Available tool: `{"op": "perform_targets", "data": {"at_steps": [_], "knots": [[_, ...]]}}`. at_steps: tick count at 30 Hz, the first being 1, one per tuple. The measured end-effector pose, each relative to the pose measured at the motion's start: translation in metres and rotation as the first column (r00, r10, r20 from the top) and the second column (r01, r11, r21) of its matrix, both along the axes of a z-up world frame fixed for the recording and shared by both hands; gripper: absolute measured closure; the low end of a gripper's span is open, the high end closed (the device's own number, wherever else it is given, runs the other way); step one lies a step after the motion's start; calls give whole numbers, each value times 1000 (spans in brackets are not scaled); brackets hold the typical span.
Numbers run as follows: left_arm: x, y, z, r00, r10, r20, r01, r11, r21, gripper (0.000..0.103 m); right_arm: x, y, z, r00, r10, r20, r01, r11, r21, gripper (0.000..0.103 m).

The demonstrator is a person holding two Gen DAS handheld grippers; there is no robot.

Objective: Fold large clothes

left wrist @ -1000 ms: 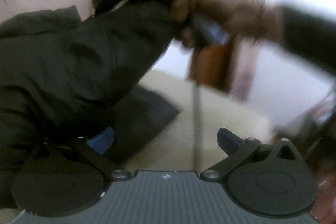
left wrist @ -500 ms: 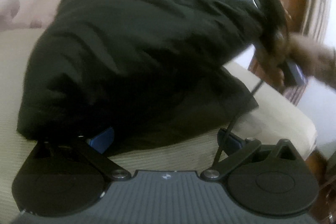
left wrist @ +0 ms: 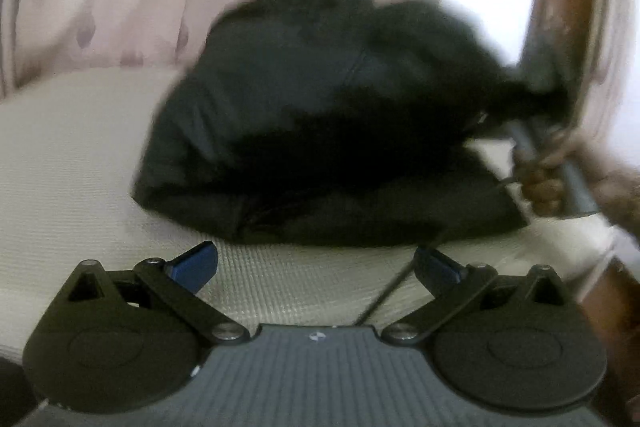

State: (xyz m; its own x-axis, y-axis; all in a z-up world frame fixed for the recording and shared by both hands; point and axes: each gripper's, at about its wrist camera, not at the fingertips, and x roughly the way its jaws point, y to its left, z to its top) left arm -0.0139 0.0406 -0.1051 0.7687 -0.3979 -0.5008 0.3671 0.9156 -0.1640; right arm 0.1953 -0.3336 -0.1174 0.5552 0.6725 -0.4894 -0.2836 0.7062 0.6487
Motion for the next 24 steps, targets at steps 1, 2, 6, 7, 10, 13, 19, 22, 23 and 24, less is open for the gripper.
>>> {"op": "perform_targets", "data": {"at_steps": [1,2,6,7,10,13,19,22,23,24], "knots": [[-8,3,11,998,-5,57,6,1000,-13,0,-2,-9,1,1000,-20,-16,21,998,51,77],[-14,5,23,994,-8,107,12,999,-38,0,-4,-19,2,999,-43,-24,46,993,107,70],[6,21,71,972,12,236,33,982,-184,0,-12,-37,15,996,-87,-28,91,982,166,17],[22,24,79,974,-13,224,64,973,-223,0,-14,-38,18,996,-85,-24,87,982,165,17],[77,14,76,982,-130,134,167,934,-317,0,-11,-35,18,994,-87,-67,97,983,158,15],[129,-1,68,977,-205,57,212,924,-318,0,-3,-26,18,992,-93,-88,105,984,143,15],[186,-21,38,924,-381,-42,333,853,-401,2,15,-5,8,983,-8,-185,74,932,355,2],[181,-38,33,894,-449,0,415,827,-378,1,27,6,15,985,35,-167,28,934,356,1],[179,-44,30,889,-457,10,427,823,-373,1,29,9,19,988,37,-152,17,940,342,1],[178,-48,26,885,-466,19,436,813,-385,1,32,16,25,990,51,-131,-8,950,311,2]]}}
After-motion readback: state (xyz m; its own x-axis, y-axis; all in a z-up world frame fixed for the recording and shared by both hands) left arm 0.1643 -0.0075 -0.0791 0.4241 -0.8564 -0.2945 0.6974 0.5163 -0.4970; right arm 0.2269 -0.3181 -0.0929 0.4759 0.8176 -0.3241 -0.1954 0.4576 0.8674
